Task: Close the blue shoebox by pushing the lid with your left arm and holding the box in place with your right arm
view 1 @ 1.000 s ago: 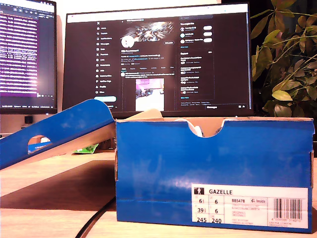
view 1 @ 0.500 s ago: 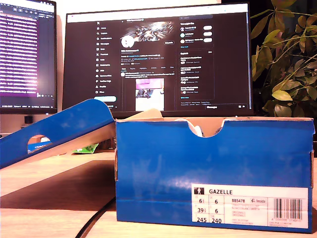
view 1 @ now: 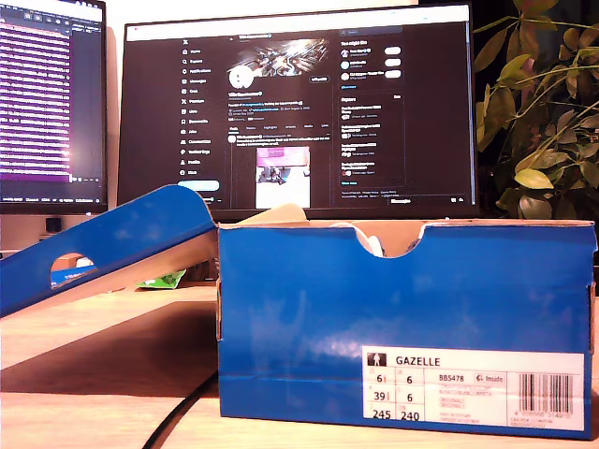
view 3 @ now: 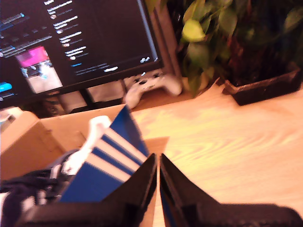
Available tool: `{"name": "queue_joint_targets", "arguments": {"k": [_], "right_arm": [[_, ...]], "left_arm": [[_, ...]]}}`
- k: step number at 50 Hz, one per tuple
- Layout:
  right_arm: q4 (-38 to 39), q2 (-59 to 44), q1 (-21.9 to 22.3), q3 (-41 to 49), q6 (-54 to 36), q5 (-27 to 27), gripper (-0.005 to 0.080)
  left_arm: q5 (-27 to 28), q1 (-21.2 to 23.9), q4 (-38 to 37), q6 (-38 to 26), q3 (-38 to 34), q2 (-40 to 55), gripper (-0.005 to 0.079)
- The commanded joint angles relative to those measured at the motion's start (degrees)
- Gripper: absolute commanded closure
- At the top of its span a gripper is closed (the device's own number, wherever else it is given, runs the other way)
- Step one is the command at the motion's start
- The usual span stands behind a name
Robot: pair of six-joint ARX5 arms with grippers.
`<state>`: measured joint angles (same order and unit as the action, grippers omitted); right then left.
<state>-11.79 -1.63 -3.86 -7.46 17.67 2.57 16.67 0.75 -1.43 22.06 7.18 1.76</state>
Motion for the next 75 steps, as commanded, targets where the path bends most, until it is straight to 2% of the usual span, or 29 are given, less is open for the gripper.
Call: {"name": "queue_joint_targets", "arguments": {"k": [1, 17, 33, 45, 64, 75], "right_arm": [[-0.35, -1.01, -0.26, -3.45, 0.35, 0.5, 0.0763], [-1.49, -13.0, -0.24, -8.61, 0.35, 6.08, 0.0763], [-0.24, -27.78, -0.22, -11.34, 0.31, 10.8, 0.0763], [5.75, -38.21, -0.22, -12.22, 0.37, 15.89, 0.0763], [12.87, -49.88, -0.26, -12.22, 0.66, 20.28, 0.0763], [16.85, -53.92, -0.33, -12.26, 2.12, 22.84, 0.0763]], "left_arm": [[1.14, 0.33, 0.0, 0.94, 0.46, 2.8, 0.0762], [4.7, -0.15, 0.74, 0.85, 3.48, 17.49, 0.0762], [8.92, -3.15, 1.97, -0.11, 7.32, 34.03, 0.0762], [12.09, -6.12, 1.88, -3.87, 12.39, 47.91, 0.0762], [18.14, -9.51, 1.14, -5.64, 18.64, 69.13, 0.0762], [25.07, -9.53, 0.94, -5.62, 20.55, 78.75, 0.0762]]}}
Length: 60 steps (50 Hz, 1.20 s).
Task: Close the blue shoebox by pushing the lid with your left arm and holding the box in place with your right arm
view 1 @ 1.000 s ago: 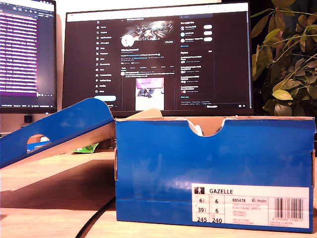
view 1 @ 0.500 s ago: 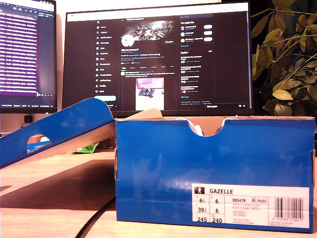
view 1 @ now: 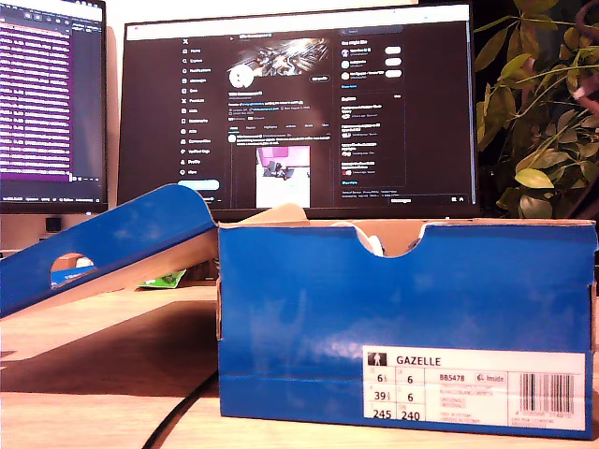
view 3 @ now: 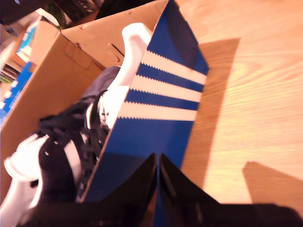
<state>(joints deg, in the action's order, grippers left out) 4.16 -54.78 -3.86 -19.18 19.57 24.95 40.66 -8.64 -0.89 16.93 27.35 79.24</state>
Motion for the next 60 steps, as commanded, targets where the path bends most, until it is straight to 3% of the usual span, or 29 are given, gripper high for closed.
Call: {"name": "queue_joint_targets", "arguments": {"k": [1, 25, 44, 60], "right_arm": [[1.16, -1.07, -0.33, -0.55, 0.22, 0.68, 0.0763], [7.63, -8.79, -5.38, -0.68, 2.58, 3.19, 0.0763], [8.46, -9.14, -5.79, -1.2, 2.56, 3.19, 0.0763], [8.46, -9.14, -5.77, -1.2, 2.54, 3.21, 0.0763]], "left_arm": [[1.6, -0.13, 0.37, -0.46, 0.46, 1.81, 0.0762], [17.59, 0.07, 0.96, 1.11, 1.49, 4.74, 0.0762], [26.73, 0.33, 0.83, 3.93, 8.79, 4.66, 0.0762], [29.64, 5.99, 0.79, 6.95, 15.17, 4.63, 0.0762]]}}
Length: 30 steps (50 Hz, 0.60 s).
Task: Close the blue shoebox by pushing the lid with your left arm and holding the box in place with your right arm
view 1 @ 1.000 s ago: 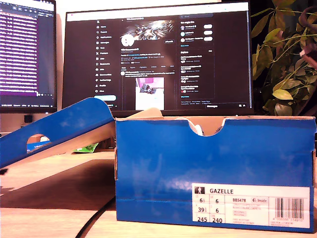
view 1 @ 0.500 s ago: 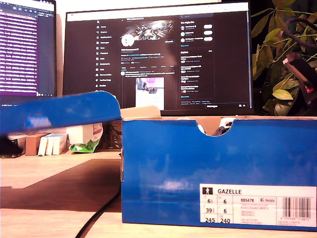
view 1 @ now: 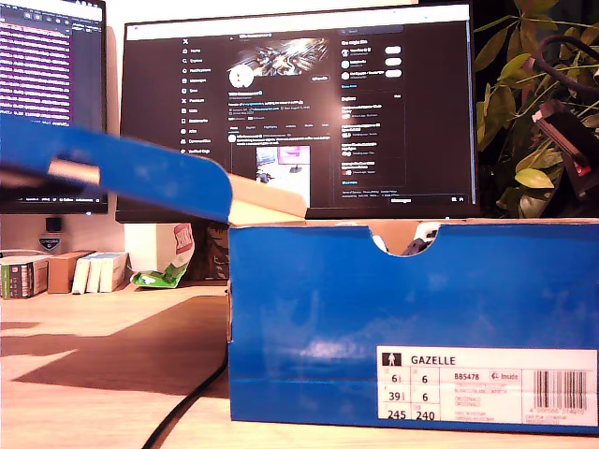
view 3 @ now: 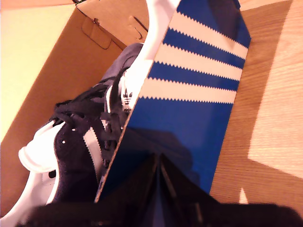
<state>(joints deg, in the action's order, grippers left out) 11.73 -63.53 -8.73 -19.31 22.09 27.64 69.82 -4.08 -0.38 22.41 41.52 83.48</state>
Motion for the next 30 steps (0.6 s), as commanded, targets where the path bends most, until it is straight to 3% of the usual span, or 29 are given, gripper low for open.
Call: {"name": "queue_joint_targets", "arguments": {"k": [1, 30], "right_arm": [[0.87, -0.39, -0.9, -1.07, 0.02, 0.52, 0.0763], [0.9, -0.39, -0.83, -1.07, -1.18, 0.61, 0.0763]], "left_arm": [[0.46, 2.1, 0.28, 1.66, 1.4, 0.39, 0.0762], [-2.93, 19.65, 0.46, 4.13, 14.1, 0.39, 0.0762]]}}
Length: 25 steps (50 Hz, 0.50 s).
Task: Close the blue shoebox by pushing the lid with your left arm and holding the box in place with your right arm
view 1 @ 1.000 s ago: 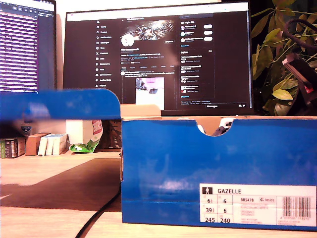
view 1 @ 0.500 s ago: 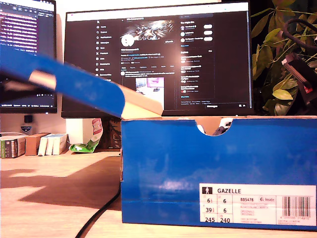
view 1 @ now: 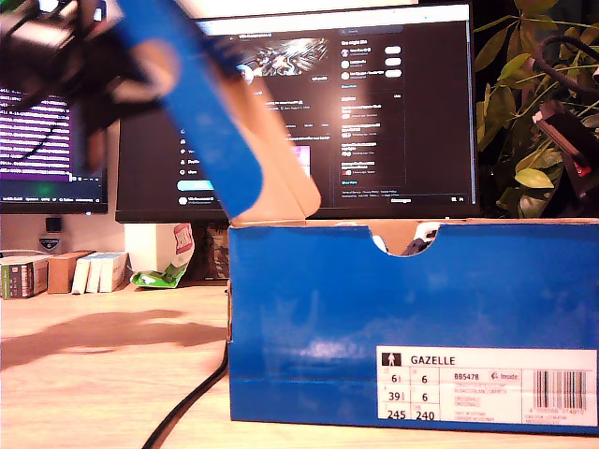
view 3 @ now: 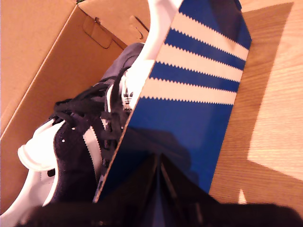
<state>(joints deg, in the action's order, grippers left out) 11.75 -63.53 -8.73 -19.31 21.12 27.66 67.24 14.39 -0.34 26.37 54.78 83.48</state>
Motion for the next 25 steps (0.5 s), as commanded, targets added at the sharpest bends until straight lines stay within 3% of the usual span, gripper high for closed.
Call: {"name": "queue_joint_targets", "arguments": {"k": [1, 11, 18, 25], "right_arm": [[0.85, -0.39, -0.81, -1.07, -0.37, 0.61, 0.0763], [0.09, -0.37, 2.45, -2.19, -2.05, 2.08, 0.0763], [-3.61, -0.37, 7.34, -6.56, -5.16, 2.08, 0.0763], [-8.11, -0.37, 12.46, -11.43, -6.12, 4.72, 0.0762]], "left_arm": [[-0.68, 1.84, 0.39, 0.31, 1.29, 0.39, 0.0762], [-3.69, 8.81, 3.5, 1.27, 3.5, 0.42, 0.0762], [-5.27, 13.97, 5.44, 3.48, 3.58, 0.42, 0.0762], [-7.37, 15.74, 3.63, 1.57, 3.58, 0.42, 0.0762]]}}
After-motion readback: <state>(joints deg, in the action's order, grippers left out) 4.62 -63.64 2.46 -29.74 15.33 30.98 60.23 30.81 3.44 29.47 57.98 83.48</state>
